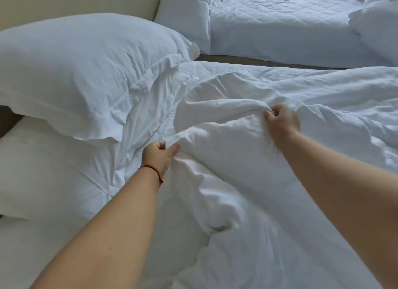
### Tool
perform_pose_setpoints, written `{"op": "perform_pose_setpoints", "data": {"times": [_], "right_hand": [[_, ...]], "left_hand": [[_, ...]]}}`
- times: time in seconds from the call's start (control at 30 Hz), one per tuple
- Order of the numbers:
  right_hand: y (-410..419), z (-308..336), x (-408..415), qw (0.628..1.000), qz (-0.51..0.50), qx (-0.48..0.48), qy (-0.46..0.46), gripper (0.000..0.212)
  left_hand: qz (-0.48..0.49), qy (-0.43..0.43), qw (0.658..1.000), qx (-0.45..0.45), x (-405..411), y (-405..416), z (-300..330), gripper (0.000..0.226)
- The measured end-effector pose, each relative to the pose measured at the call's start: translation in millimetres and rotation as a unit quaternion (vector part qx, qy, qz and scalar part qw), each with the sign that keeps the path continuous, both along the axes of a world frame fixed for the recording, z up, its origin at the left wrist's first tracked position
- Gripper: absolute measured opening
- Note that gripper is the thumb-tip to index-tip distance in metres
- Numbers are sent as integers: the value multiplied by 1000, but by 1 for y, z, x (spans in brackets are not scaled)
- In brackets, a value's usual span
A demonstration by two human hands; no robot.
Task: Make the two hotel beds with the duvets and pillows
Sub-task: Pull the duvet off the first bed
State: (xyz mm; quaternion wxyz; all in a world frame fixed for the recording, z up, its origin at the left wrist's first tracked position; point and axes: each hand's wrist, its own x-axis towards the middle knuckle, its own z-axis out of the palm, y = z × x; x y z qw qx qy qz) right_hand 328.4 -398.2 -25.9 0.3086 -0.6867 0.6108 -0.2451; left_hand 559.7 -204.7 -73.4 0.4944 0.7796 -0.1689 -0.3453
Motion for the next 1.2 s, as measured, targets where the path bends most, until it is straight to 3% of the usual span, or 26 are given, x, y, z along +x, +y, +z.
{"op": "perform_pose_setpoints", "data": {"times": [0.07,0.17,0.23,0.37,0.47,0.53,0.6,0.67,0.77,0.83,0.93,1.03,1.2], "right_hand": [[23,3,1,998,61,0,9,32],[89,-8,-8,987,140,-60,52,39],[144,-23,-21,978,193,-45,64,39],[246,-52,-53,957,272,-8,101,50],[297,-76,-73,918,342,43,196,74],[319,-94,-85,891,374,82,245,88],[332,-105,-94,880,378,124,262,80],[341,-106,-100,885,371,142,242,72],[352,-98,-107,914,334,155,171,66],[361,-90,-111,929,302,173,127,63],[380,-80,-114,949,253,175,75,56],[409,-63,-122,972,170,162,2,46],[463,-49,-153,985,6,163,-48,22]], "left_hand": [[-33,22,999,11,-5,19,8,61],[-46,-41,992,114,-29,75,-13,62],[-42,-82,975,201,-45,123,-30,59],[-24,-183,889,420,-88,219,-50,63],[68,-149,857,489,-125,276,-50,78],[172,-45,878,445,-143,302,-46,94],[287,92,896,326,-151,318,-46,105],[358,196,886,222,-155,326,-42,106],[358,303,879,86,-161,332,-34,59],[327,350,877,38,-164,331,-29,44],[248,387,888,34,-176,328,-17,46],[192,353,915,34,-185,326,-8,46],[196,294,936,0,-182,338,18,79]]}}
